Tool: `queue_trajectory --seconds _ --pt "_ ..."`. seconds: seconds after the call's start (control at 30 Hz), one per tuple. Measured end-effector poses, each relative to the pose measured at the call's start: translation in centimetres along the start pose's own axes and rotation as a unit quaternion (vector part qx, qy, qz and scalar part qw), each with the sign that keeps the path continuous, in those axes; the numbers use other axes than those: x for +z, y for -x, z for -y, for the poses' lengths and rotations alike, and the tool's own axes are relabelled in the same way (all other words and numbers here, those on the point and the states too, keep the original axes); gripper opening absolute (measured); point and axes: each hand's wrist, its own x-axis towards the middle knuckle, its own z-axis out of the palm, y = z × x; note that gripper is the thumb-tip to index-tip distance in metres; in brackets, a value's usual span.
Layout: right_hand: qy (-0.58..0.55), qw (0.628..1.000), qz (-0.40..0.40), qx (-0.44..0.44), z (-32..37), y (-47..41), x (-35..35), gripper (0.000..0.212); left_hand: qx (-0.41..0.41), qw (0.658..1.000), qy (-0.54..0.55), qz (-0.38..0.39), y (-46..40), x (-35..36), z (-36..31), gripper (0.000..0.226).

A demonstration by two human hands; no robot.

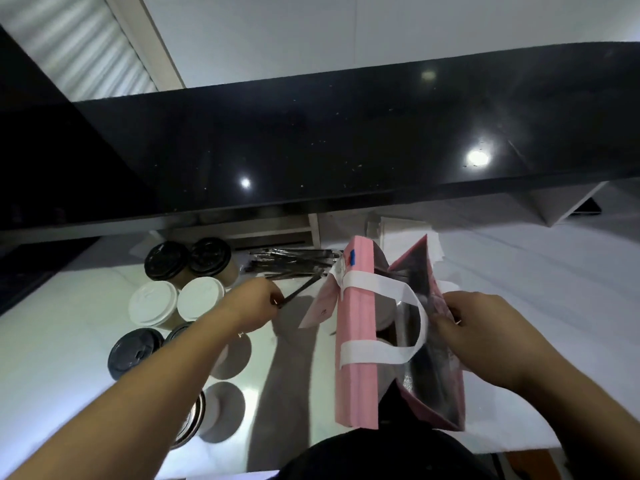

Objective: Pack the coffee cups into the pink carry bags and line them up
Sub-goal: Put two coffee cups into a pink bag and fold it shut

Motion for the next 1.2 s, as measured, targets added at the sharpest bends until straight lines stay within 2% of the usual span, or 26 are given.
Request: queue_trajectory --seconds 0.2,0.43,0.5,0.57,0.63,0.73,0.87,1.0,1.2 --pt "0.01 1.0 -0.015 -0.009 -0.3 -0.1 -0.1 0.04 -0.034 0.996 0.076 0.043 4.3 -3.2 -0.3 0.01" --pt "0.006 1.0 -0.004 -0.014 -0.3 -0.3 -0.4 0.034 -0.042 0.994 0.08 0.062 9.4 -7.0 -1.4 0.033" --pt "0.0 1.0 -0.007 -0.017 -0.4 -0.3 -0.4 0.033 -0.041 0.99 0.125 0.054 10.6 -7.9 -2.2 0.029" --pt "-0.001 1.0 -0.019 -0.019 -0.6 -0.2 -0.4 0.033 -0.038 0.981 0.191 0.011 11.7 -8.8 -3.5 0.02" --pt "-0.002 0.999 -0.027 -0.018 -0.7 -0.2 -0.3 0.036 -0.021 0.961 0.275 -0.007 12.5 -9.6 -5.5 0.011" --pt "-0.012 0.999 -0.034 -0.015 -0.9 -0.2 -0.3 0.04 0.045 0.938 0.341 0.043 13.4 -10.7 -9.6 0.007" --pt "-0.027 0.999 -0.034 -0.009 -1.1 0.0 -0.4 0.04 0.094 0.961 0.241 0.103 13.1 -11.1 -14.9 0.006" --pt "-0.042 0.999 -0.028 -0.001 -1.4 0.3 -0.4 0.039 0.092 0.976 0.162 0.113 11.8 -10.4 -18.4 0.009" --pt "-0.054 0.998 -0.025 0.001 -1.6 0.6 -0.6 0.039 0.084 0.977 0.165 0.102 10.2 -8.3 -21.9 0.013"
